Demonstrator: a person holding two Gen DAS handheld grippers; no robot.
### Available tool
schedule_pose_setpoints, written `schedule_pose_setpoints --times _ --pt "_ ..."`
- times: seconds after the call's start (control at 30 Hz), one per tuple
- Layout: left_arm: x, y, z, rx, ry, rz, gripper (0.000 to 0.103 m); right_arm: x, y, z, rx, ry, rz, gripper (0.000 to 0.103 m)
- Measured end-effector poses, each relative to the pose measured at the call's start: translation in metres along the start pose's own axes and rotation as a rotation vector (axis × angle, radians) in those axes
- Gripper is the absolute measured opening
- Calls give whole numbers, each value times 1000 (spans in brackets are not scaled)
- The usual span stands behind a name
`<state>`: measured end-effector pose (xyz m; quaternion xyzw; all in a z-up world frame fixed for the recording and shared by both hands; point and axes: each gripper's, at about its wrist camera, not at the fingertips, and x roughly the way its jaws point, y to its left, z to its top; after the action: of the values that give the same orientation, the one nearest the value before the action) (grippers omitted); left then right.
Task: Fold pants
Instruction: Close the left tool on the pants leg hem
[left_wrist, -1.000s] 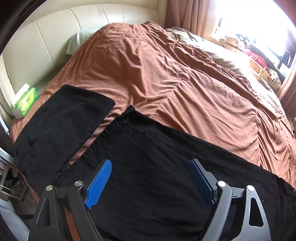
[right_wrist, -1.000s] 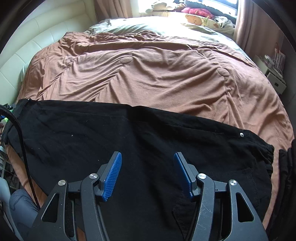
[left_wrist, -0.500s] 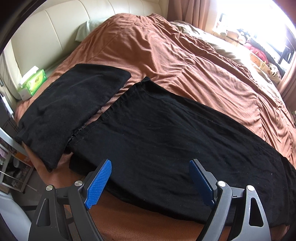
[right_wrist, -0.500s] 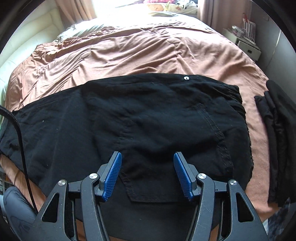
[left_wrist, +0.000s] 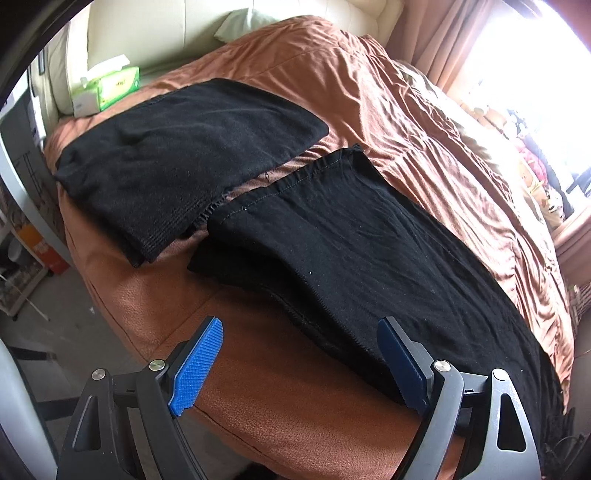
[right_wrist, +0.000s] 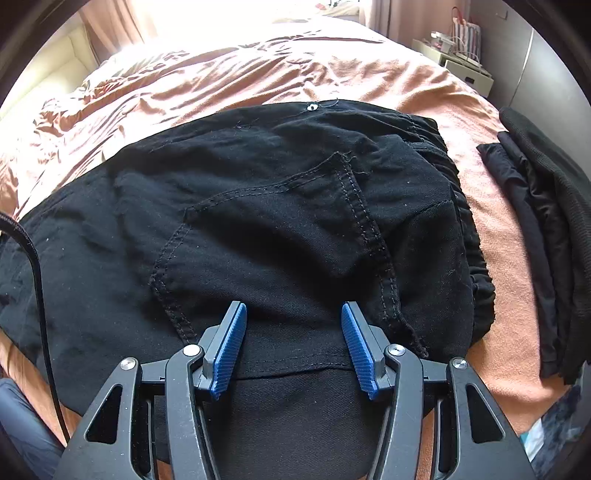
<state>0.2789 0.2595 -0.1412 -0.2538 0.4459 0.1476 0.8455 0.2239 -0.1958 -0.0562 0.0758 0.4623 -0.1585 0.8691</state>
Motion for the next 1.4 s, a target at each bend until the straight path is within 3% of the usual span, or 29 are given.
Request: schedule_pose_setpoints --times 0.3,0.37,0.43,0.53,0.77,0.83,0.93,1.4 --pt "27 5 -3 -73 43 -99 87 -6 -6 -6 23 -16 10 52" --pt "34 5 -3 -95 44 -126 81 -9 -4 -7 32 -17 10 52" --pt "39 7 0 -120 39 -159 65 -15 -4 -6 44 -18 15 52" --pt "40 11 6 -163 7 -194 49 -27 1 -7 55 -32 25 52" --pt "47 22 15 -240 -18 -189 46 -54 24 -12 43 -68 107 52" --pt "46 26 17 -255 -29 -188 19 -58 33 -11 36 -66 139 52" --pt "36 29 23 -259 -61 -203 10 -63 51 -10 2 -71 168 52" --pt "-16 -14 68 -164 -203 -290 4 -45 155 -9 -159 -18 313 52"
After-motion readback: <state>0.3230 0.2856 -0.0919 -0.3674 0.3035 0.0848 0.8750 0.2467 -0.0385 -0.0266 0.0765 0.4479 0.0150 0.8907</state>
